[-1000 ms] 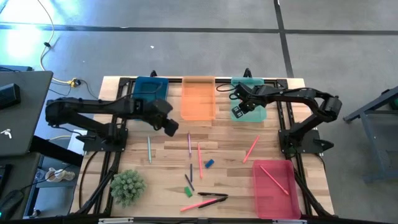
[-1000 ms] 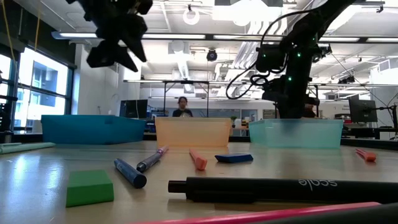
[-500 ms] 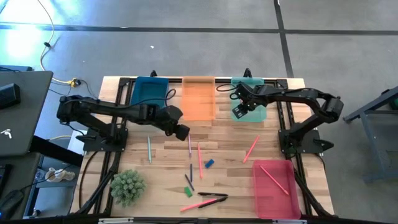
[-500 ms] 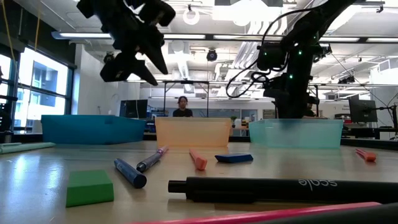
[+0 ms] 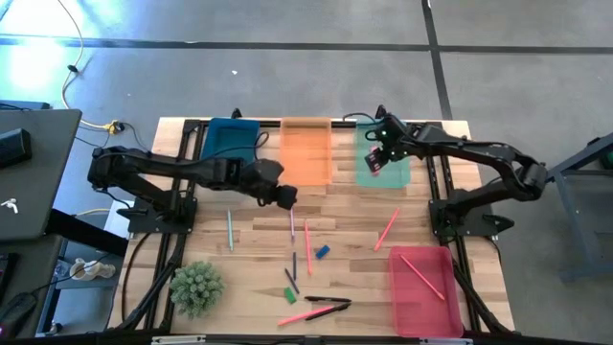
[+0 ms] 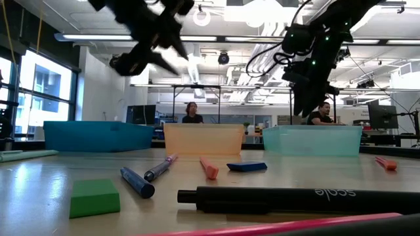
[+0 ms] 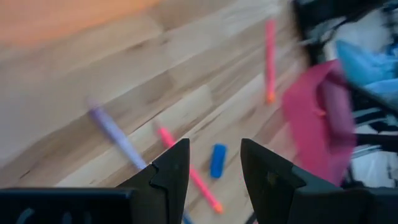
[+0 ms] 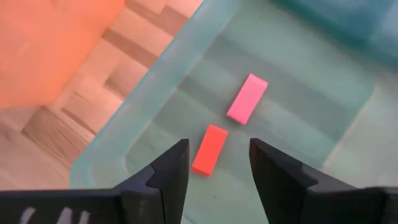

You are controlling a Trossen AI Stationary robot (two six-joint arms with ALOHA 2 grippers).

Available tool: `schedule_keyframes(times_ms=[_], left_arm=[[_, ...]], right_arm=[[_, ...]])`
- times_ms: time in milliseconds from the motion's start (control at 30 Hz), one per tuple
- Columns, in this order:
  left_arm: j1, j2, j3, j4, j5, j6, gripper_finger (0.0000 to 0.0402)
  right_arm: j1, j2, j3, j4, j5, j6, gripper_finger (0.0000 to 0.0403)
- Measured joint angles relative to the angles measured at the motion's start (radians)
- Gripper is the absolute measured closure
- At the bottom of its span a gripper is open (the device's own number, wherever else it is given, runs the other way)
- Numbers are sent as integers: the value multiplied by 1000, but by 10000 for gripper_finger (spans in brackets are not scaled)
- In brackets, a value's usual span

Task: Sort crayons/erasers/pens/pencils in bins
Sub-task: Put the violet ballpen into the orange bin

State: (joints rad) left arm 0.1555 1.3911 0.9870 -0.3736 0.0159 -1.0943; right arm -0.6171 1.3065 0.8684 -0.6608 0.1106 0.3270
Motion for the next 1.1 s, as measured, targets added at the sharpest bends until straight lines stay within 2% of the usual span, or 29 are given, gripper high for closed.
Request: schedule_keyframes(times_ms=[133,267,400,567,833,1100], left_arm=[[6,0,63,-29,-44,26,271],[19,0,133,-165,-91,29,271],[22,0,170,-287,-138,-36,271],[18,10,180,-324,-190,-75,271],[12,110,179,-314,-202,-74,271],[12,222,180,-301,-133,-132,270]], right_arm=[[-19,-30,0,6,0,-27,242],[-25,-39,0,7,0,-40,242],[-25,-39,0,7,0,-48,242],[-25,-39,0,7,-1,-48,242],[-25,-39,0,29,-1,-48,242],[-25,-39,0,31,-1,-48,242]])
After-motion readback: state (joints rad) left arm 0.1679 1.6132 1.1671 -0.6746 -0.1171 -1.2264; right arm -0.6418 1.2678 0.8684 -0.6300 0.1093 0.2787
